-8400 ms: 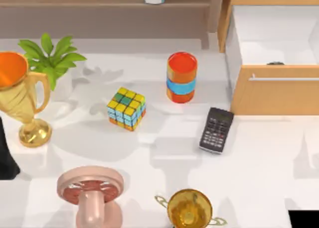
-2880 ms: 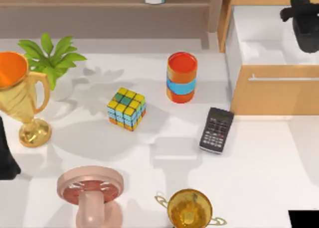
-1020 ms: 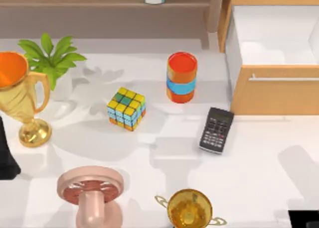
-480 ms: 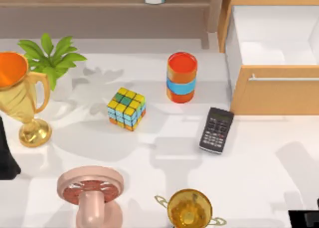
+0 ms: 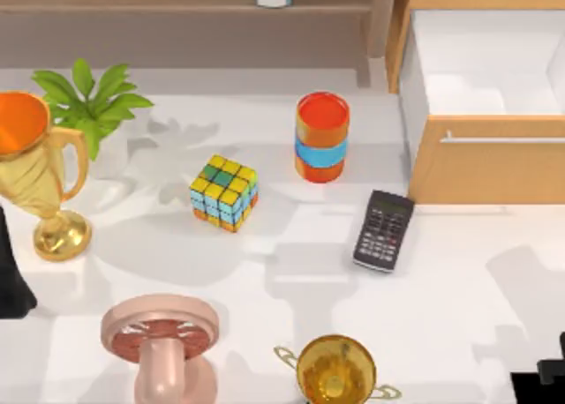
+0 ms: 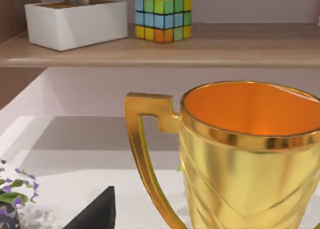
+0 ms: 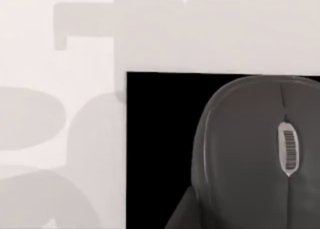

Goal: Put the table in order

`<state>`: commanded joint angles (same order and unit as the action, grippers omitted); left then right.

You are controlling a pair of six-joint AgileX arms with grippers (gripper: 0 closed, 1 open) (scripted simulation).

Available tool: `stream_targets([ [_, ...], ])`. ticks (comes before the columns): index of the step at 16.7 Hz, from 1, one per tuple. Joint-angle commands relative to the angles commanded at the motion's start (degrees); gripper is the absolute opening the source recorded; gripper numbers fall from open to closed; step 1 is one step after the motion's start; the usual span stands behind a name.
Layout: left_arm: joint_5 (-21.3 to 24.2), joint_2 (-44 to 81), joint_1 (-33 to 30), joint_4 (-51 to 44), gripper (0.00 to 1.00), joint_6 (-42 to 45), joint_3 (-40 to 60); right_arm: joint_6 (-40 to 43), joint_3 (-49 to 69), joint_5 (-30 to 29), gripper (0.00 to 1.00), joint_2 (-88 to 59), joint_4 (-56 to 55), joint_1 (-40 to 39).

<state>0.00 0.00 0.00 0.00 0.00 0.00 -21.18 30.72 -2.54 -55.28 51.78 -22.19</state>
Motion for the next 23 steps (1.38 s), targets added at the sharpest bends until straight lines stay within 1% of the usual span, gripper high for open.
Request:
stream_targets([
  [8,0.0,0.0,0.0,0.0,1.00,0.0,0.0,0.2,-0.9,0.0,0.00,-0.2,-1.1,-0.1],
  [15,0.0,0.0,0.0,0.0,1.00,0.0,0.0,0.4,-5.2,0.1,0.00,-3.4,-0.5,0.0],
  [20,0.0,0.0,0.0,0.0,1.00,0.0,0.0,0.4,-5.2,0.1,0.00,-3.5,-0.5,0.0],
  [23,0.0,0.0,0.0,0.0,1.00,0.0,0.0,0.4,-5.2,0.1,0.23,-3.5,-0.5,0.0],
])
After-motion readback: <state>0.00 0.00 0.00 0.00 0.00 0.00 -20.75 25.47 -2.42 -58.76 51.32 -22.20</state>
